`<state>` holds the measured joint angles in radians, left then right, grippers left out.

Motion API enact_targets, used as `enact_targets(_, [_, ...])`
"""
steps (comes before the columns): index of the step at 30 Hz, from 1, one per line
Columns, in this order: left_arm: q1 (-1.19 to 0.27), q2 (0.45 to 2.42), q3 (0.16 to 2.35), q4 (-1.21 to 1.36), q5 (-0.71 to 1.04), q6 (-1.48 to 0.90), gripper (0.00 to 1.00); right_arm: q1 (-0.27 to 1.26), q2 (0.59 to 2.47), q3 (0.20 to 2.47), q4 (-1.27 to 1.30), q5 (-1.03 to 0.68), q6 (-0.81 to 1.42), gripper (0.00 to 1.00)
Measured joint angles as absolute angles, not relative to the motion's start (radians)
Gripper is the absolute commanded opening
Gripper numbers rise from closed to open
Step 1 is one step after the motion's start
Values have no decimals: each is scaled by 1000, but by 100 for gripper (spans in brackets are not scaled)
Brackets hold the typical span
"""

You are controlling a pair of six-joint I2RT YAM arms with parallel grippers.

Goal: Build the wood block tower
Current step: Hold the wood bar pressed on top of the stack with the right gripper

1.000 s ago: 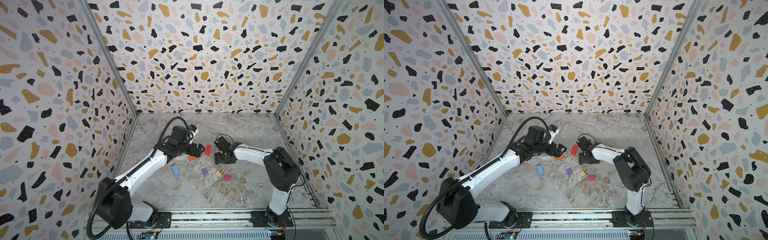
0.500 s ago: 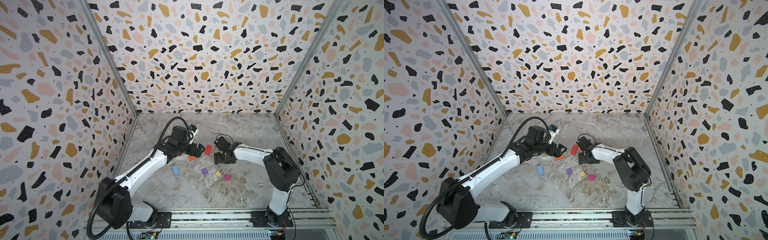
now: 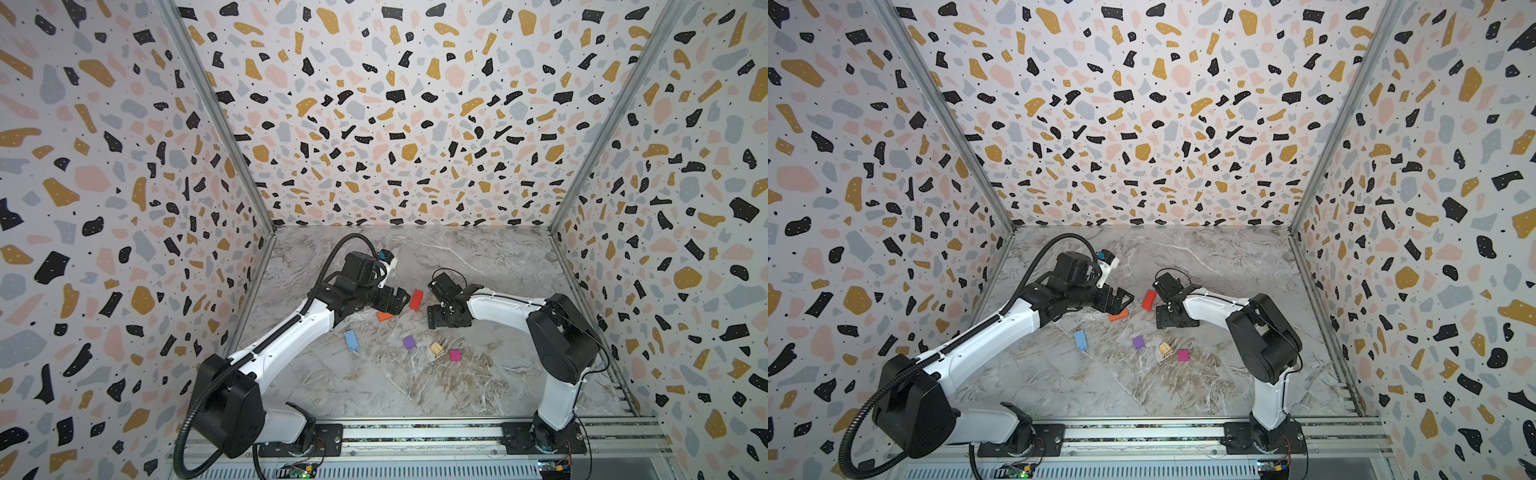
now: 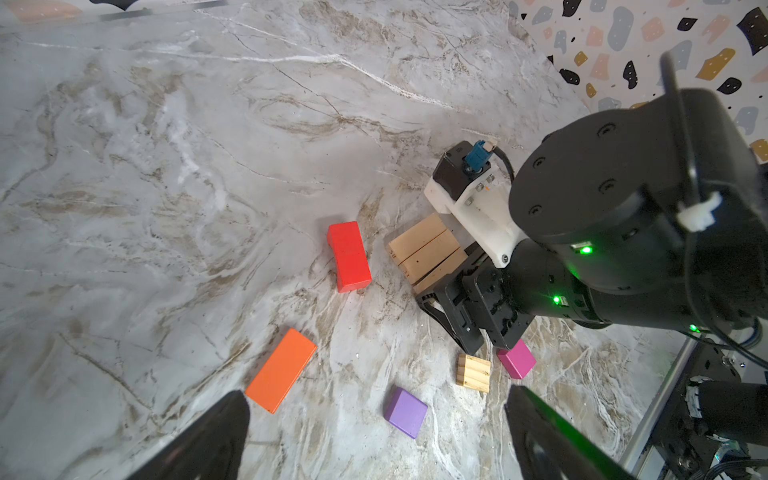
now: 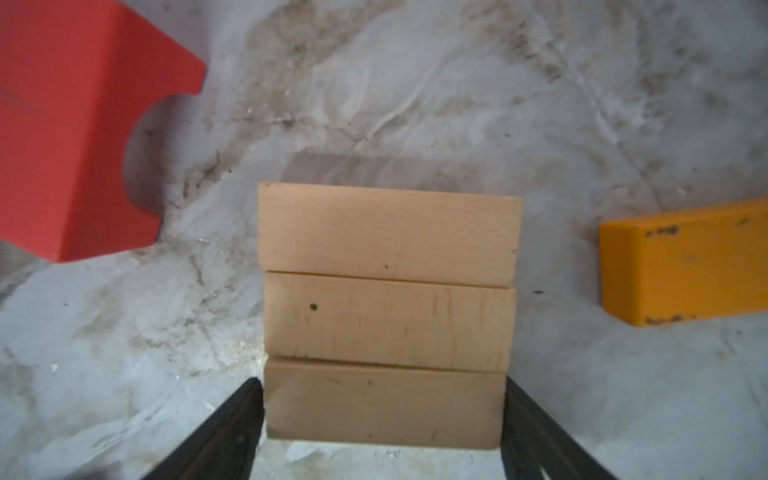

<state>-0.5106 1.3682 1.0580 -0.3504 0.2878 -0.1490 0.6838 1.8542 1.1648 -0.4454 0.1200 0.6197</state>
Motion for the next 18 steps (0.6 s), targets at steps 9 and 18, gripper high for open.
enact_targets(9, [-511, 1368, 1058, -350, 289, -149, 97, 684, 1854, 1165, -445, 120, 621, 81])
enact_targets(18, [-511, 1369, 1058, -350, 291, -149, 97, 684, 1854, 1165, -444, 120, 624, 81])
